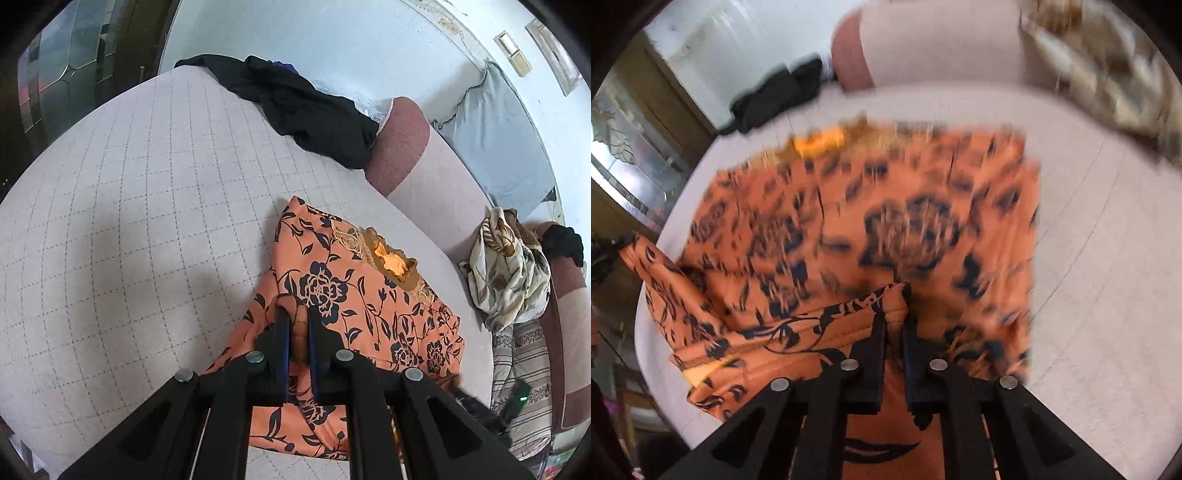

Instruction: Fold small clothes

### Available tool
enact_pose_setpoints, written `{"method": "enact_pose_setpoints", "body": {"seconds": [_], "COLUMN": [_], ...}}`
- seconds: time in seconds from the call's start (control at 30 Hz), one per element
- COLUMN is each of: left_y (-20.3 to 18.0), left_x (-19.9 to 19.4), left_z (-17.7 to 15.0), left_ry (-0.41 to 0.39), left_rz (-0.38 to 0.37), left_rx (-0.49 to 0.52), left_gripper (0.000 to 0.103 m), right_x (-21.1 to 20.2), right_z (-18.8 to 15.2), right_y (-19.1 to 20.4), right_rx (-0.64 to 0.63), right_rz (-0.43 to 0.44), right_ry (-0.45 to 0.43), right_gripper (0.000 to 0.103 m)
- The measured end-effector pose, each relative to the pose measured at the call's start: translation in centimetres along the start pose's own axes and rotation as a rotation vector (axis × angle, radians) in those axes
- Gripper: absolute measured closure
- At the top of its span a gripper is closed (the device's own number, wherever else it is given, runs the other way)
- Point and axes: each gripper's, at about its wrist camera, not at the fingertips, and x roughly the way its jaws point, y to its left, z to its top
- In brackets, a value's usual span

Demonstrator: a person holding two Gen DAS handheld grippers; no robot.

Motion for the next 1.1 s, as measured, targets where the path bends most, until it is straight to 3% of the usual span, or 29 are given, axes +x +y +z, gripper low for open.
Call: {"method": "enact_pose_setpoints", "body": {"seconds": [0.17, 0.37, 0.5, 0.67, 0.77, 0.8, 0.9, 0.93, 1.0, 1.1], "left_y": [-0.5, -2.3, -3.8, -2.2, -0.7, -0.4, -0.1, -0.2, -0.4, -1.7], "left_x": [0.7, 6.0, 11.3, 17.0, 16.1, 15.5, 11.4, 10.0, 6.8, 4.0], "left_z": [3.7, 10.1, 13.2, 13.8, 12.9, 12.7, 11.2, 10.7, 9.1, 5.5], "left_ry": [0.007, 0.039, 0.058, 0.076, 0.002, -0.023, -0.149, -0.183, -0.259, -0.249], "left_rz": [0.001, 0.032, 0.074, 0.162, 0.128, 0.121, 0.113, 0.130, 0.179, 0.216], "left_rx": [0.000, 0.010, 0.041, 0.007, -0.027, -0.040, -0.064, -0.061, -0.065, -0.036], "left_gripper": [0.094, 0.094, 0.094, 0.081, 0.067, 0.066, 0.055, 0.046, 0.041, 0.036], "right_x": [-4.6, -3.6, 0.0, 5.9, 7.9, 7.7, 5.0, 3.7, 1.1, -2.0], "right_z": [3.6, 9.6, 12.6, 13.7, 13.1, 12.8, 12.1, 11.8, 11.3, 10.6], "right_y": [-2.9, -8.0, -10.7, -13.4, -14.6, -15.0, -15.9, -16.1, -16.3, -15.2], "right_rx": [0.152, 0.408, 0.498, 0.591, 0.639, 0.650, 0.684, 0.692, 0.713, 0.690], "right_rz": [0.028, 0.005, -0.024, 0.000, 0.026, 0.042, 0.064, 0.052, 0.052, 0.035], "right_ry": [-0.230, -0.366, -0.370, -0.272, -0.217, -0.225, -0.309, -0.351, -0.415, -0.443], "right_gripper": [0.095, 0.095, 0.095, 0.091, 0.091, 0.091, 0.090, 0.090, 0.090, 0.089]}}
